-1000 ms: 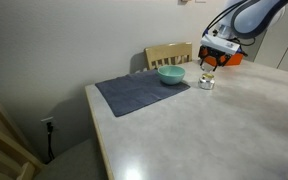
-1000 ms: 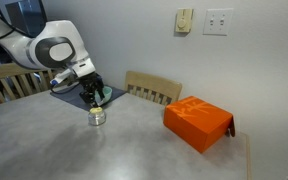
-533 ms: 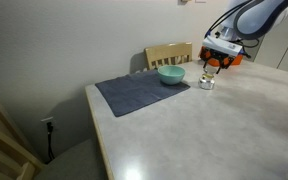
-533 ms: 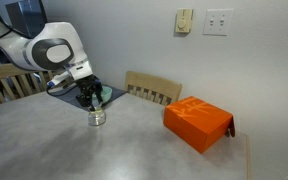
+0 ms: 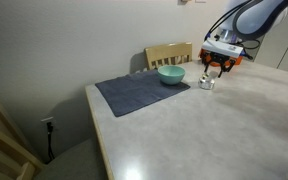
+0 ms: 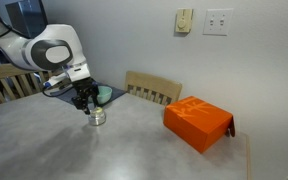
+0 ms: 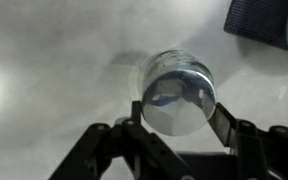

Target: Put the lid on the silver object, remove it, then put it back again.

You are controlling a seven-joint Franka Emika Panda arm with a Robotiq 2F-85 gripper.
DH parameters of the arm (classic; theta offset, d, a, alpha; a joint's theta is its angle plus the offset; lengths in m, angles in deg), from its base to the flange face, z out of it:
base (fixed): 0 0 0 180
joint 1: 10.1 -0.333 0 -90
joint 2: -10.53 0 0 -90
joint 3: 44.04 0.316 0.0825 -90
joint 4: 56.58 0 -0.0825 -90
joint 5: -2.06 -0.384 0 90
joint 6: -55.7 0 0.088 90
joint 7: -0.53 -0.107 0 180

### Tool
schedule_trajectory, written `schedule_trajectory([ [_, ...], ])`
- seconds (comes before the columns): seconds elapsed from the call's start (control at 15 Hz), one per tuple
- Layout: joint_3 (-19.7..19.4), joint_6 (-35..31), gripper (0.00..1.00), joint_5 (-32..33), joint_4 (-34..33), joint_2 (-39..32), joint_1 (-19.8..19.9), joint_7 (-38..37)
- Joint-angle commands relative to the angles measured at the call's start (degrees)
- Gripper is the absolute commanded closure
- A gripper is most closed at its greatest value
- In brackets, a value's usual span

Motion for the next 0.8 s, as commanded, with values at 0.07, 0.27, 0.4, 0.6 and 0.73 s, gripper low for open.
schedule_trajectory([
  [0.07, 1.99, 3.33, 0.56, -0.51, -2.21, -0.54, 2.35, 0.89],
  [0.27, 2.29, 4.99, 0.56, -0.4, -3.78, -0.68, 2.67, 0.64],
  [0.4, 2.64, 6.3, 0.56, -0.57, -5.29, -1.16, 2.97, 0.67],
  [0.6, 3.33, 8.52, 0.56, -0.93, -7.47, -2.07, 3.78, 1.05],
  [0.73, 3.9, 9.55, 0.56, -1.5, -8.84, -2.93, 4.69, 1.67],
])
